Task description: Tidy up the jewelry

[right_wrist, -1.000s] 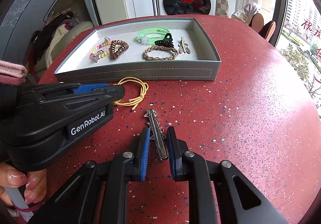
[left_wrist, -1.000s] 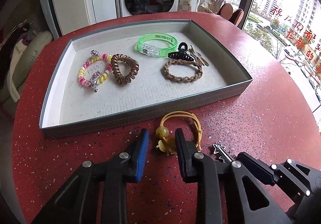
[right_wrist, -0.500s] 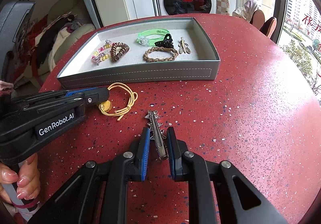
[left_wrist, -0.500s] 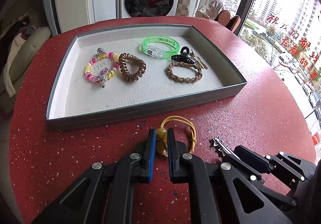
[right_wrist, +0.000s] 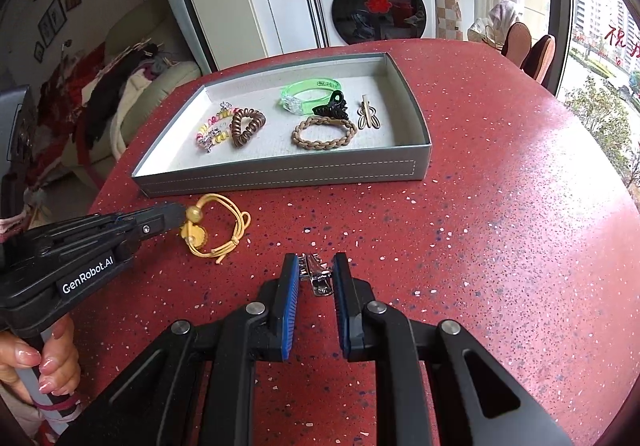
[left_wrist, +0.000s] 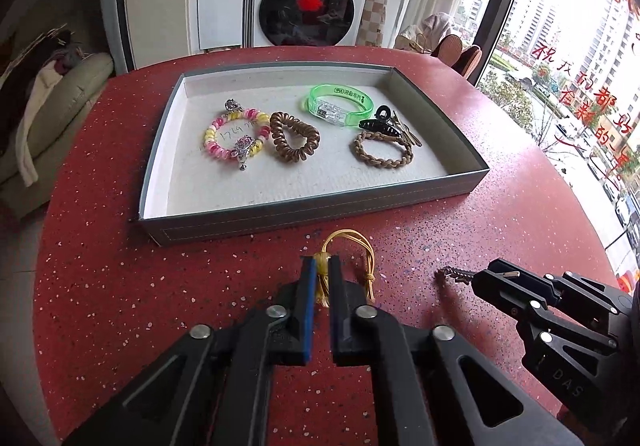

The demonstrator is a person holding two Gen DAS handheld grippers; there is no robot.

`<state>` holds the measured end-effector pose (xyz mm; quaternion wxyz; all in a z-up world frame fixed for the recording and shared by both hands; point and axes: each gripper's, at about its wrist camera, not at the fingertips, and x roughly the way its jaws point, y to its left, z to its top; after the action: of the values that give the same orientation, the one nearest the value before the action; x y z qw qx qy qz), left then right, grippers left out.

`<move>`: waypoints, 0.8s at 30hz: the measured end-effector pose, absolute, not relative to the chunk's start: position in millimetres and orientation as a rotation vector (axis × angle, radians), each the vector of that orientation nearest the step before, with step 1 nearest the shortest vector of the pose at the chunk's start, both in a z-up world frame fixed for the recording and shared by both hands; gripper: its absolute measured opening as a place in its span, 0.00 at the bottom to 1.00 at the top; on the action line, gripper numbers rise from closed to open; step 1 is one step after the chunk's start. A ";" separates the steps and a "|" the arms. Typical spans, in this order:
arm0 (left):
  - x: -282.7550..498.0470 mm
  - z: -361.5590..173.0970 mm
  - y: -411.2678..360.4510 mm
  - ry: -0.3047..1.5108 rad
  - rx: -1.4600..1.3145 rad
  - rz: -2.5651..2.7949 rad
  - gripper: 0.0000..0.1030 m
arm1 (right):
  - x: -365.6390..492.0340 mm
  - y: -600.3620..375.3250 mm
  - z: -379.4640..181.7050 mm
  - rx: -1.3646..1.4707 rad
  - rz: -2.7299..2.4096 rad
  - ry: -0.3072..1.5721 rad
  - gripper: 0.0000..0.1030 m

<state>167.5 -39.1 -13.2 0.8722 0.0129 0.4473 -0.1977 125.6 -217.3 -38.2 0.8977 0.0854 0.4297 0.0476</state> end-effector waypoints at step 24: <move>175.6 -34.9 -27.1 1.006 0.007 -0.279 0.18 | 133.5 -224.6 -57.0 0.191 0.100 0.959 0.41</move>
<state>175.6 -27.1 -34.9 0.8668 0.0034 0.4806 -0.1331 133.5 -224.6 -57.0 0.8816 0.0919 0.4604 0.0481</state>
